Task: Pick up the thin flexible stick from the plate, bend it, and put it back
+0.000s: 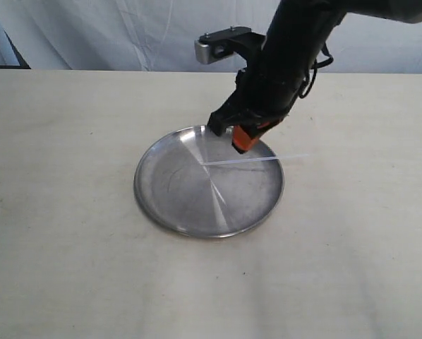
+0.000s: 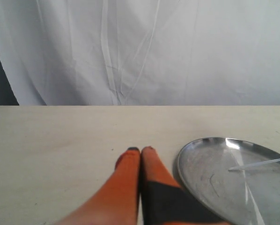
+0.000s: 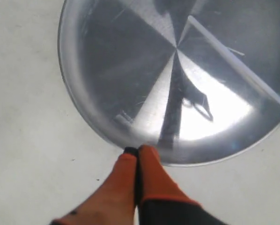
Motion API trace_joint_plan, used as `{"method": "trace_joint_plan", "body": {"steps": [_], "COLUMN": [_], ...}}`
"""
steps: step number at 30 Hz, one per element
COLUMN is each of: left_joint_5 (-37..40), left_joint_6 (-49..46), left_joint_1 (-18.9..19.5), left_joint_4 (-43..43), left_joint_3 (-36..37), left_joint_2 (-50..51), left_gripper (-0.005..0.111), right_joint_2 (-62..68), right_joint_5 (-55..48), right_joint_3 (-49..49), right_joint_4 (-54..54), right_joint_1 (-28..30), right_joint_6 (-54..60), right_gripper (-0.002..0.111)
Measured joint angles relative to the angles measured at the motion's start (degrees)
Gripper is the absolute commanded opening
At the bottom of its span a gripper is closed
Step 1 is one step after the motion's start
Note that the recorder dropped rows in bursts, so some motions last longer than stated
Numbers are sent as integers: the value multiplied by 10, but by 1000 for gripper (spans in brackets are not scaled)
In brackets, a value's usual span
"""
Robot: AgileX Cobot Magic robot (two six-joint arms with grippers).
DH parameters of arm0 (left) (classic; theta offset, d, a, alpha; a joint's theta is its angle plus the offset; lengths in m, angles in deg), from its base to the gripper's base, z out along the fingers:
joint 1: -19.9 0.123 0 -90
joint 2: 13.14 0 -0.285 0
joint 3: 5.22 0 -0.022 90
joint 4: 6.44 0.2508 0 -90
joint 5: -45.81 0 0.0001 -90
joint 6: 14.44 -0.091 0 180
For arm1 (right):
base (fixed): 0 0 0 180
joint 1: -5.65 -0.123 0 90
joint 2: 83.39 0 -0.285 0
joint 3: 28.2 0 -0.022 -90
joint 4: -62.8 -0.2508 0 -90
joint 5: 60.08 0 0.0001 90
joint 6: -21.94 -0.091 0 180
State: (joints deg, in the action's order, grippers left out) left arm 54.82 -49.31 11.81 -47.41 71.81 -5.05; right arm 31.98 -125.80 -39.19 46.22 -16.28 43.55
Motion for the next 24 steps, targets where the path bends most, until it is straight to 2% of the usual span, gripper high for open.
{"method": "trace_joint_plan", "body": {"steps": [5, 8, 11, 14, 19, 24], "left_joint_5": [-79, -137, -158, -108, 24, 38], "left_joint_6": [13, 85, 141, 160, 104, 65], "left_joint_1": [0, 0, 0, 0, 0, 0], "left_joint_4": [-11, -119, -229, -281, -275, -291], "left_joint_3": [0, 0, 0, 0, -11, -72], "left_joint_2": [0, 0, 0, 0, -1, -1], "left_gripper": [0, 0, 0, 0, 0, 0], "right_joint_2": [-52, -82, -108, -129, -150, -155], "right_joint_5": [79, 131, 163, 172, 131, 41], "right_joint_3": [132, 221, 289, 337, 383, 402], "right_joint_4": [-37, -110, -211, -336, -513, -646], "right_joint_1": [0, 0, 0, 0, 0, 0], "right_joint_6": [18, 59, 126, 210, 353, 451], "right_gripper": [-1, -1, -1, -1, -1, -1]}}
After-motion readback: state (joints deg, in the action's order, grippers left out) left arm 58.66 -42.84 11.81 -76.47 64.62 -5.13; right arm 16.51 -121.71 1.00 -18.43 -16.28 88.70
